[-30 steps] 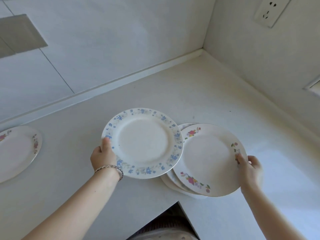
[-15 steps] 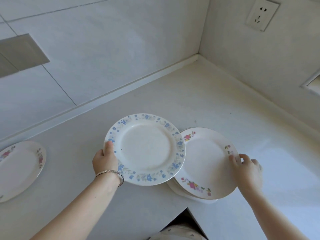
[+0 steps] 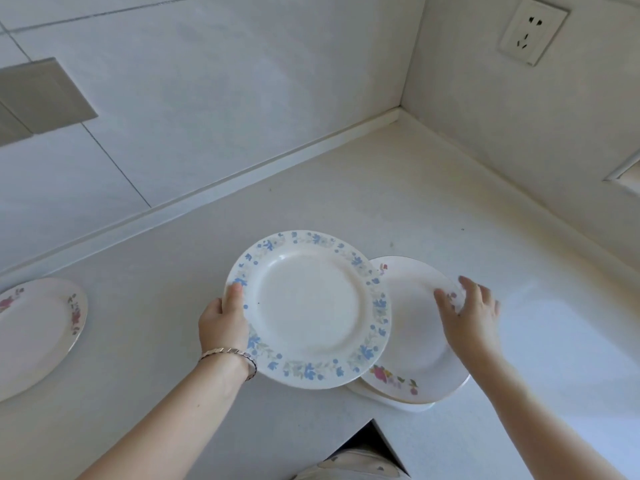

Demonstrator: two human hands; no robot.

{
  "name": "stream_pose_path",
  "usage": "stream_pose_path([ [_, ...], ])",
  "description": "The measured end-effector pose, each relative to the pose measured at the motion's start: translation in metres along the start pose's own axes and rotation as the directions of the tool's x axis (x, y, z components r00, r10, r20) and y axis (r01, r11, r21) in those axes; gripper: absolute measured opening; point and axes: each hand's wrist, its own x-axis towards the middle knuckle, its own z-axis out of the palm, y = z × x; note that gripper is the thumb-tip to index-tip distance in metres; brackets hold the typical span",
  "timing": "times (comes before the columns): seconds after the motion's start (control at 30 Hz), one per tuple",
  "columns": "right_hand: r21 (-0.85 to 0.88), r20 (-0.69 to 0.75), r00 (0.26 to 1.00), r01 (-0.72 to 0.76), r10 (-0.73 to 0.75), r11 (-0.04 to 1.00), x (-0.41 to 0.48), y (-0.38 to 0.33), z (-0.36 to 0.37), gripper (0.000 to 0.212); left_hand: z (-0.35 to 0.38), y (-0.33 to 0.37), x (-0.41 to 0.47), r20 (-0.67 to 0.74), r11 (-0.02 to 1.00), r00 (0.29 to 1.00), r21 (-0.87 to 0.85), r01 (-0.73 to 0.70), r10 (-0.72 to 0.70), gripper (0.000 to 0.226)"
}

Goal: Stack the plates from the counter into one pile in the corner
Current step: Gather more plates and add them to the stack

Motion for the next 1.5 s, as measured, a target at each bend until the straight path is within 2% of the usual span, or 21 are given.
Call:
stream_pose_path([
  [0.07,0.186,0.144,0.988,0.024,-0.052,0.982,-0.011,-0.022,-0.004,0.042,0.009,-0.002,-0.003,0.048,1.0,0.999,-0.02,0.003,-0.002,0.036],
  [0.13,0.181,0.222,0.971,0.049,-0.09,0.982,-0.019,-0.033,-0.003,0.041,0.021,-0.005,-0.008,0.094,1.0,0.996,-0.018,0.007,-0.005,0.033],
  [0.23,0.12,0.16,0.985,0.05,-0.069,0.991,-0.022,-0.03,-0.007,0.042,0.037,-0.005,-0.019,0.169,1.0,0.985,-0.006,-0.026,0.027,0.033],
  [0.3,0.151,0.129,0.991,0.008,-0.028,0.988,-0.022,-0.02,-0.014,0.044,0.044,-0.003,-0.023,0.236,0.982,0.965,0.118,-0.148,0.117,0.035],
  [0.4,0.176,0.089,0.996,-0.04,0.025,0.984,-0.022,0.0,-0.024,0.045,0.054,-0.005,-0.023,0.432,0.856,0.892,0.401,-0.325,0.135,0.035],
  [0.5,0.169,0.051,0.997,-0.063,0.055,0.984,-0.021,0.021,-0.03,0.046,0.066,-0.014,-0.025,0.568,0.615,0.822,0.635,-0.467,0.038,0.037],
  [0.63,0.136,0.046,0.996,-0.085,0.08,0.987,-0.017,0.039,-0.028,0.046,0.077,-0.018,-0.031,0.629,0.38,0.777,0.717,-0.585,0.009,0.04],
  [0.77,0.093,0.065,0.994,-0.093,0.087,0.991,-0.016,0.047,-0.019,0.048,0.084,-0.021,-0.029,0.644,0.217,0.764,0.744,-0.632,0.019,0.042],
  [0.87,0.017,0.049,0.996,-0.076,0.075,0.997,-0.014,0.051,-0.013,0.05,0.087,-0.023,-0.028,0.654,0.147,0.756,0.744,-0.651,0.039,0.046],
  [1.07,-0.238,0.006,0.998,-0.062,0.065,0.969,-0.006,0.049,-0.009,0.055,0.086,-0.033,-0.021,0.657,0.105,0.747,0.74,-0.664,0.097,0.046],
  [1.17,-0.348,-0.019,0.997,-0.081,0.079,0.934,0.0,0.051,-0.009,0.057,0.085,-0.039,-0.021,0.685,0.065,0.715,0.714,-0.697,0.136,0.045],
  [1.27,-0.4,-0.027,0.996,-0.087,0.083,0.912,0.002,0.05,-0.012,0.057,0.083,-0.043,-0.023,0.692,0.111,0.699,0.692,-0.713,0.178,0.039],
  [1.37,-0.41,-0.006,0.998,-0.054,0.057,0.91,0.004,0.048,-0.012,0.054,0.083,-0.05,-0.026,0.659,0.255,0.718,0.672,-0.696,0.223,0.037],
  [1.43,-0.268,0.037,0.999,-0.019,0.03,0.963,0.006,0.045,-0.008,0.053,0.085,-0.055,-0.028,0.645,0.526,0.738,0.564,-0.636,0.201,0.041],
  [1.5,-0.014,0.082,0.996,-0.044,0.045,0.999,0.007,0.039,-0.003,0.057,0.086,-0.057,-0.032,0.648,0.783,0.741,0.364,-0.505,0.177,0.048],
])
